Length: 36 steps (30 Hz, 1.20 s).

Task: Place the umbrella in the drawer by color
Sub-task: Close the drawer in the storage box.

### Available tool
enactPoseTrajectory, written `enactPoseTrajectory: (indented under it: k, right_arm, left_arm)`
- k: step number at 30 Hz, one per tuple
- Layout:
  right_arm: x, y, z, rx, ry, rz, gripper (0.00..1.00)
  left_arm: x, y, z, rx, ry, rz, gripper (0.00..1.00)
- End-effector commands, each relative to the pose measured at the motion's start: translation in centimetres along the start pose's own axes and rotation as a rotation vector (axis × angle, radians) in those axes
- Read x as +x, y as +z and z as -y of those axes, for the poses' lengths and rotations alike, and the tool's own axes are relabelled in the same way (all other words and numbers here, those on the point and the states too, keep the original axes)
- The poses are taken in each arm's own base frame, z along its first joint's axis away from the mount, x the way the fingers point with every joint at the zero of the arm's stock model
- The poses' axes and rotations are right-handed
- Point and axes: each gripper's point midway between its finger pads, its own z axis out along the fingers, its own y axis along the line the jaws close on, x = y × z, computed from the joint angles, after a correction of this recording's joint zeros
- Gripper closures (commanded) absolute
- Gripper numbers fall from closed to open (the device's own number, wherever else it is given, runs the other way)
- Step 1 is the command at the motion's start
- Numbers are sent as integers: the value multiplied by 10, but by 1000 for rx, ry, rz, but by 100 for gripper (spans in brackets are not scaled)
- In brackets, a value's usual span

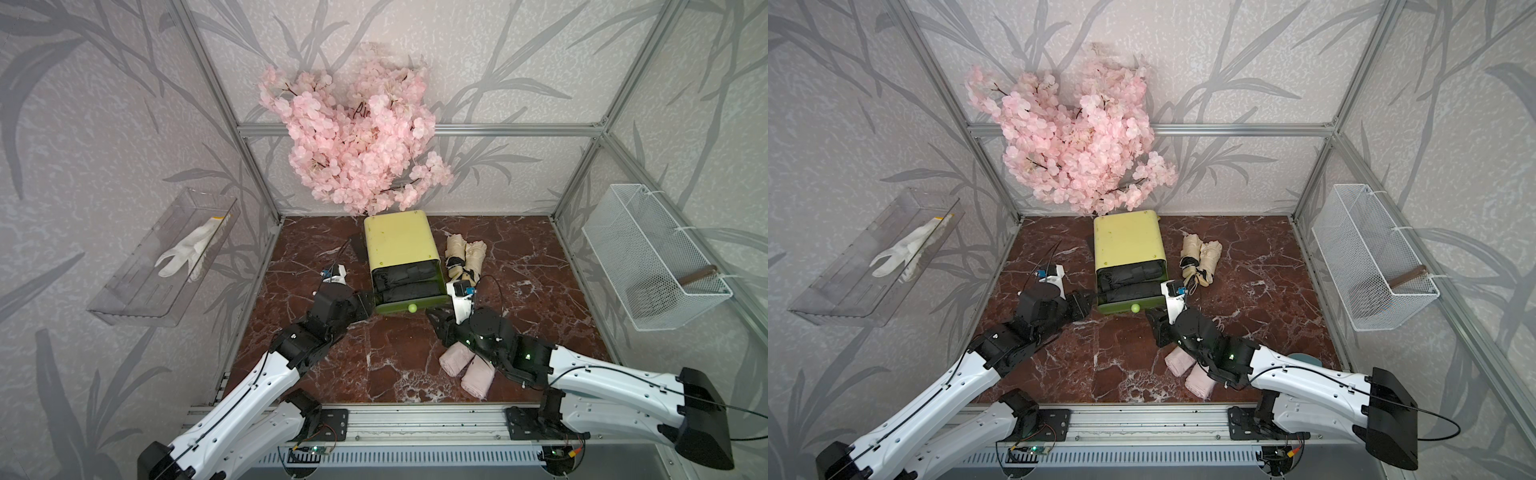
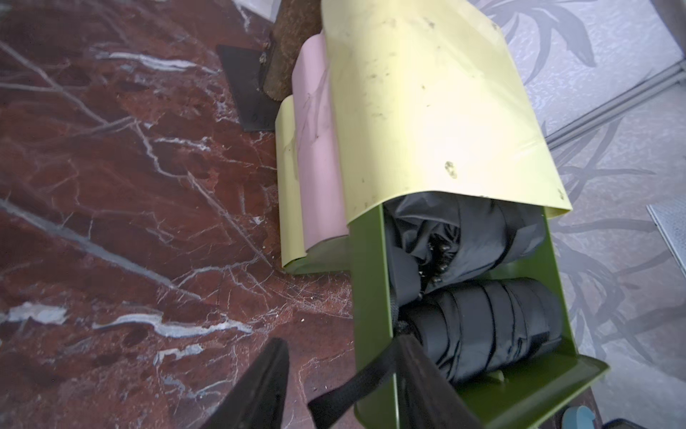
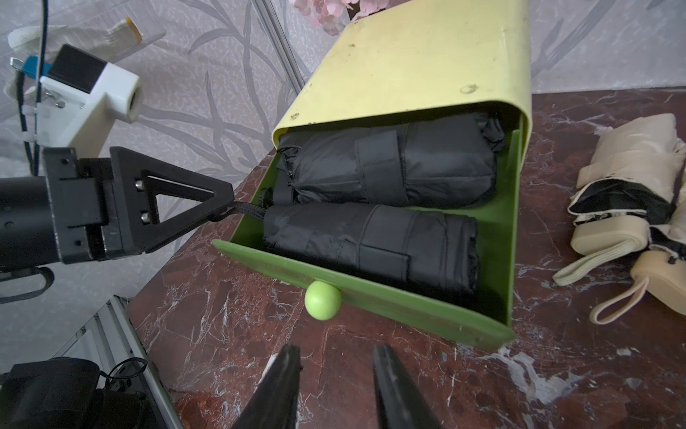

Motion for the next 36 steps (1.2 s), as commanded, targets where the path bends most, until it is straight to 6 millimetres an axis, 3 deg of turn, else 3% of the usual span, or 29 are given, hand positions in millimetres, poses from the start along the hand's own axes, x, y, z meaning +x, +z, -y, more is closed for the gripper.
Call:
enactPoseTrajectory:
  k: [1, 7, 12, 19, 27, 30, 34, 36]
  right_arm:
    - [3, -1, 3, 2, 3, -4, 63]
    - [5, 1, 1, -6, 7, -11, 63]
    - [7, 2, 2, -1, 5, -14, 63]
    - [10, 1, 6, 10, -1, -21, 63]
    - [8, 1, 8, 19, -14, -18, 63]
    - [8, 0, 11, 27, -20, -17, 63]
    - [7, -2, 13, 32, -18, -15, 63]
    - [6, -4, 14, 32, -16, -9, 63]
  left_arm:
    - [-12, -7, 16, 89, -58, 48, 68]
    - [-12, -6, 29, 130, -40, 15, 78]
    - [-17, 2, 50, 199, -27, 10, 100]
    - [-18, 3, 94, 255, 120, -54, 100]
    - [17, 41, 109, 213, 246, -212, 91]
    - [20, 49, 109, 180, 291, -222, 85]
    - [15, 52, 100, 115, 334, -204, 55]
    - [13, 51, 97, 98, 347, -193, 47]
